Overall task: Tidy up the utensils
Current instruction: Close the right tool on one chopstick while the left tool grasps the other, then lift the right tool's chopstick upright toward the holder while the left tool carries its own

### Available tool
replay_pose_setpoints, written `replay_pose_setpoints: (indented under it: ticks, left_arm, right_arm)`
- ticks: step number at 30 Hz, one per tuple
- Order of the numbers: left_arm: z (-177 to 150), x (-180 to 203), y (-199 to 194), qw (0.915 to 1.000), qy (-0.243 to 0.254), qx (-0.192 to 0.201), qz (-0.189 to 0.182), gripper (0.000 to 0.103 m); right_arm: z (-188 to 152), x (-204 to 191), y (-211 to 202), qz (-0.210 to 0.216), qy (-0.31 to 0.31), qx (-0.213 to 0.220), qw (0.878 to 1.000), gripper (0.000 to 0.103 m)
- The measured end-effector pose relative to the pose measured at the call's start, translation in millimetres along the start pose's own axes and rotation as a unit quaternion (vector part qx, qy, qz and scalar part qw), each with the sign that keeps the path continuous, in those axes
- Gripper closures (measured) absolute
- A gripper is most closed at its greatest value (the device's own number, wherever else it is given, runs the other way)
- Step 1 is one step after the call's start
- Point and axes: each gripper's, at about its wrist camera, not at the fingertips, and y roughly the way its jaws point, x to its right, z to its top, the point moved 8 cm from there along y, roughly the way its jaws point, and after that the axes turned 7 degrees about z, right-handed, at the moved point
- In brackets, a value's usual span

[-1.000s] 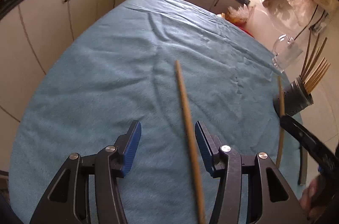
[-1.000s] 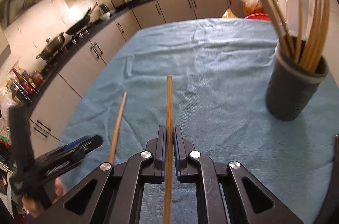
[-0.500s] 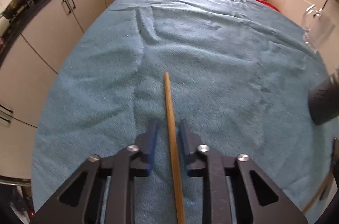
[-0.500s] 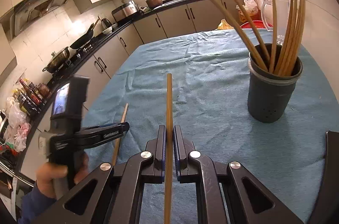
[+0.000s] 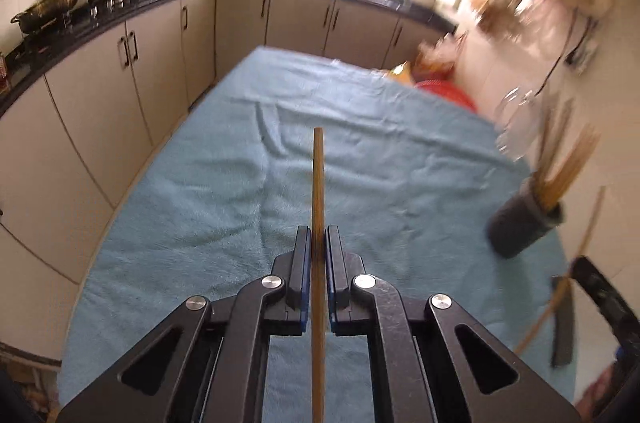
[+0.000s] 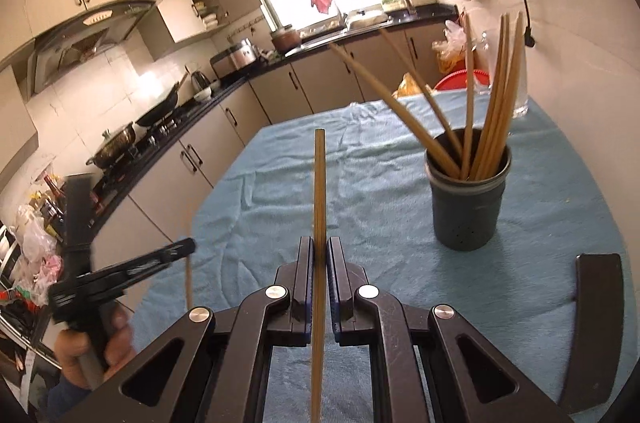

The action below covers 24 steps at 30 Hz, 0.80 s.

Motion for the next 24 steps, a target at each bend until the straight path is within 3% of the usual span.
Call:
replay_pose_setpoints:
  ticks: [7, 24]
  left_arm:
    - [2.6, 10.7, -50.0, 0.9987, 0.007, 0.046, -0.022, 0.097]
    - [1.9, 23.2, -76.5, 0.9969, 0.012, 0.07, -0.035, 0.097]
  right_arm:
    - [3.3, -7.7, -18.1, -0.004, -0.011, 0.021, 1.0, 0.096]
    - [9.5, -1.9, -45.1, -0.009, -0.003, 0.051, 0.999, 0.096]
